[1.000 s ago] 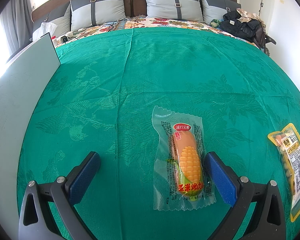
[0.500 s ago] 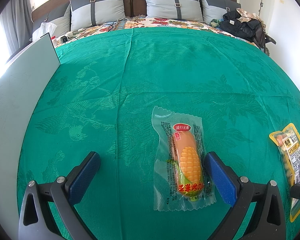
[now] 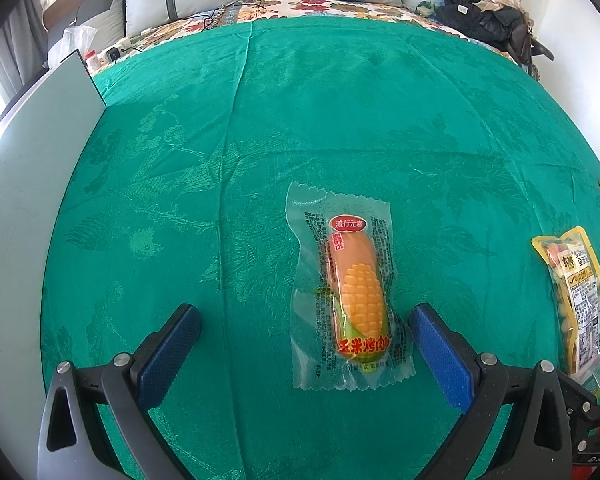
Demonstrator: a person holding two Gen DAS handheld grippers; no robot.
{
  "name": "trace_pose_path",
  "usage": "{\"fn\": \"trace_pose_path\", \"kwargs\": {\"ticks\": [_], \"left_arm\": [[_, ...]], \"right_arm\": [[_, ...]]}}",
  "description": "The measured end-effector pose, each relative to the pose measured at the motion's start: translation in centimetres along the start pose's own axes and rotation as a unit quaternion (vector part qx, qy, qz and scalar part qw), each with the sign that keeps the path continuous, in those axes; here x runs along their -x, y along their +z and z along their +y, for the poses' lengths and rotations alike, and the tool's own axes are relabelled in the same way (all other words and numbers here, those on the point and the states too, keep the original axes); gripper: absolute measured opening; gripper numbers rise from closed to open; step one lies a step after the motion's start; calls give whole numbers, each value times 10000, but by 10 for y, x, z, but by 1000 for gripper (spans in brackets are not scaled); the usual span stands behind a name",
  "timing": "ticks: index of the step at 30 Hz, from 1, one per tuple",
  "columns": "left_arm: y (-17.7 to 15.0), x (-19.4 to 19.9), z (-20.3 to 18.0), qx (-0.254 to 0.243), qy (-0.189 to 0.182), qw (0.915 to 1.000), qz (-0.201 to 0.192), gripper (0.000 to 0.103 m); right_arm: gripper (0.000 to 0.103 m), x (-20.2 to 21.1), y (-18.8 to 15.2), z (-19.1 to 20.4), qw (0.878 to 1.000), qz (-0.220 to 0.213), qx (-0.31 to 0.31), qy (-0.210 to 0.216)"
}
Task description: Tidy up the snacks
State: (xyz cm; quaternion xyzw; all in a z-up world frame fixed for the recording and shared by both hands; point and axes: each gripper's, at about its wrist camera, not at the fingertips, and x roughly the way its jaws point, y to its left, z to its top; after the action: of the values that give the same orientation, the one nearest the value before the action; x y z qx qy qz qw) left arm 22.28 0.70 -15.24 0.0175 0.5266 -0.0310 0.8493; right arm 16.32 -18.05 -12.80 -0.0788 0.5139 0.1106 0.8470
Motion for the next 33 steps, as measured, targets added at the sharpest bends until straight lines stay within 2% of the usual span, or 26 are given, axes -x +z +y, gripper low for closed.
{"fn": "trace_pose_path", "kwargs": {"ticks": [13, 17, 18, 19, 20, 21, 22, 25, 29, 33], "left_arm": [[-1, 1, 1, 3, -5, 10000, 7, 103], [6, -2, 0, -63, -50, 9994, 337, 103], [7, -2, -1, -113, -84, 9992, 382, 98], [8, 3, -4, -194, -131, 9994, 264, 89], [7, 9, -7, -316, -208, 9992, 121, 57], [8, 11, -11, -444, -217, 9987, 125, 42], [7, 12, -13, -504, -343, 9979, 197, 40], [1, 24, -13, -588, -507, 9970, 72, 35], [-9, 64, 2, -252, -1070, 9937, -229, 28], [-16, 121, 33, 143, -1514, 9867, -581, 28]], "right_arm": [[97, 0, 0, -3, 9999, 64, -112, -36], [97, -3, 11, -6, 9989, 461, -112, -7], [95, -2, 13, -9, 9985, 521, -161, 101], [94, -1, 15, -14, 9979, 514, -253, 296], [84, 2, 16, -18, 9975, 504, -305, 402], [60, 6, 18, -21, 9974, 463, -280, 475], [58, 9, 19, -25, 9967, 488, -342, 547], [58, 21, 15, -36, 9946, 392, -621, 735], [58, 48, 4, -40, 9855, 66, -1102, 1290], [58, 74, 11, -16, 9836, -155, -980, 1504]]}}
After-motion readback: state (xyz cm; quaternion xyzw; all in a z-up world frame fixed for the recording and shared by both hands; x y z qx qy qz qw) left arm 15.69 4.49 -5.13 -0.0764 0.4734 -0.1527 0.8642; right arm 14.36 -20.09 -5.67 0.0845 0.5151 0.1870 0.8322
